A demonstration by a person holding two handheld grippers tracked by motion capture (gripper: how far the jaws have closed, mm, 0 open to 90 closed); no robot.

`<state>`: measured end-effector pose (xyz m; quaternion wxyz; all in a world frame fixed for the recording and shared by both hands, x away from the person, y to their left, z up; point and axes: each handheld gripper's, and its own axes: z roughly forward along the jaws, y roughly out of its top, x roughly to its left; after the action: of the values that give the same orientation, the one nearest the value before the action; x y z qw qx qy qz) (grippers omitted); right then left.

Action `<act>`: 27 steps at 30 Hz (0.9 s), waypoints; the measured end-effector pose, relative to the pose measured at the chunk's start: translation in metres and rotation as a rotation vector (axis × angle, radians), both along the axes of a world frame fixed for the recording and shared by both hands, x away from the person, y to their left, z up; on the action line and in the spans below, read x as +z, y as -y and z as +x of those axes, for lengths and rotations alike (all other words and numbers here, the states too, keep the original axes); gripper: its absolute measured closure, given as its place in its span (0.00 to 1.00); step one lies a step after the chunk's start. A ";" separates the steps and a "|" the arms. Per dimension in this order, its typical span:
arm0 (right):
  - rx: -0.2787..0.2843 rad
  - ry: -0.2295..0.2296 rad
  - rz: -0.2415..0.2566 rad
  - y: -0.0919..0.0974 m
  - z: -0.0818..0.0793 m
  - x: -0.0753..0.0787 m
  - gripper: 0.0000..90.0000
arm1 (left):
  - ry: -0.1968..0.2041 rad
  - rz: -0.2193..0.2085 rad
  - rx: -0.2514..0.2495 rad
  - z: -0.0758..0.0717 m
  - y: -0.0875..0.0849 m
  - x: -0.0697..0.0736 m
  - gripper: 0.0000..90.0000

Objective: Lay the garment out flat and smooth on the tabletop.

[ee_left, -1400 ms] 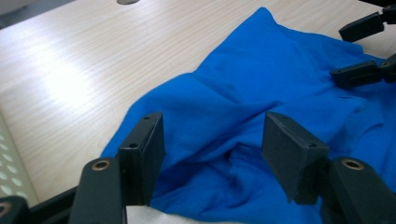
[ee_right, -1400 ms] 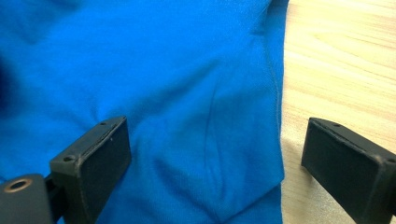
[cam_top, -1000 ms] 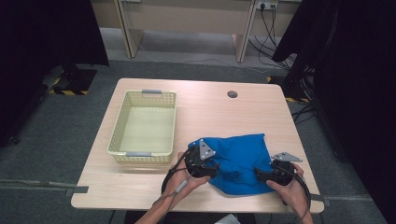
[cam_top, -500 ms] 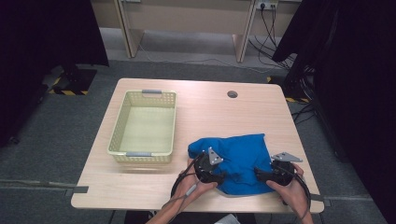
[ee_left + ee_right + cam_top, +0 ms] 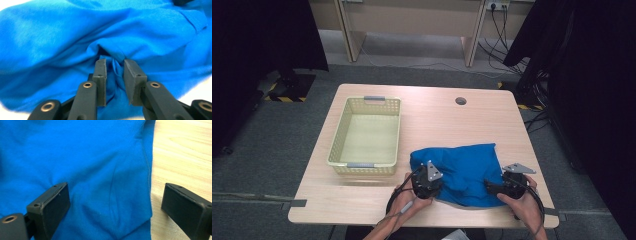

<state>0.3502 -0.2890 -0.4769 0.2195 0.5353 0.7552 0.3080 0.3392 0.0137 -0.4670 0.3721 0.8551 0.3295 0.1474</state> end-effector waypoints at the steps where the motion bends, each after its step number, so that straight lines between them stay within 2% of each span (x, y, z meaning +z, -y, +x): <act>1: 0.001 0.001 -0.002 0.000 0.000 0.000 0.09 | 0.003 0.003 -0.003 -0.002 -0.004 0.001 0.82; 9: -0.002 0.001 -0.001 -0.001 0.000 0.000 0.09 | -0.011 -0.024 0.009 -0.018 -0.033 0.006 0.81; 13: 0.002 0.002 -0.008 -0.001 0.000 0.000 0.09 | -0.027 -0.036 0.013 -0.023 -0.041 0.007 0.78; 15: -0.001 0.002 -0.003 -0.001 -0.001 0.000 0.09 | -0.036 -0.055 0.008 -0.027 -0.043 0.009 0.75; 17: 0.001 0.000 -0.001 0.000 0.000 0.000 0.09 | -0.027 -0.069 0.010 -0.029 -0.044 0.013 0.72; 21: 0.009 0.004 -0.009 -0.002 -0.001 0.001 0.11 | -0.019 -0.100 0.025 -0.025 -0.045 0.018 0.62; 27: 0.030 0.020 0.010 -0.006 -0.004 0.008 0.11 | -0.015 -0.153 0.047 -0.022 -0.046 0.024 0.48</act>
<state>0.3464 -0.2828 -0.4694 0.2198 0.5219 0.7593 0.3206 0.3173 0.0594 -0.4425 0.4303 0.8173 0.3626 0.1238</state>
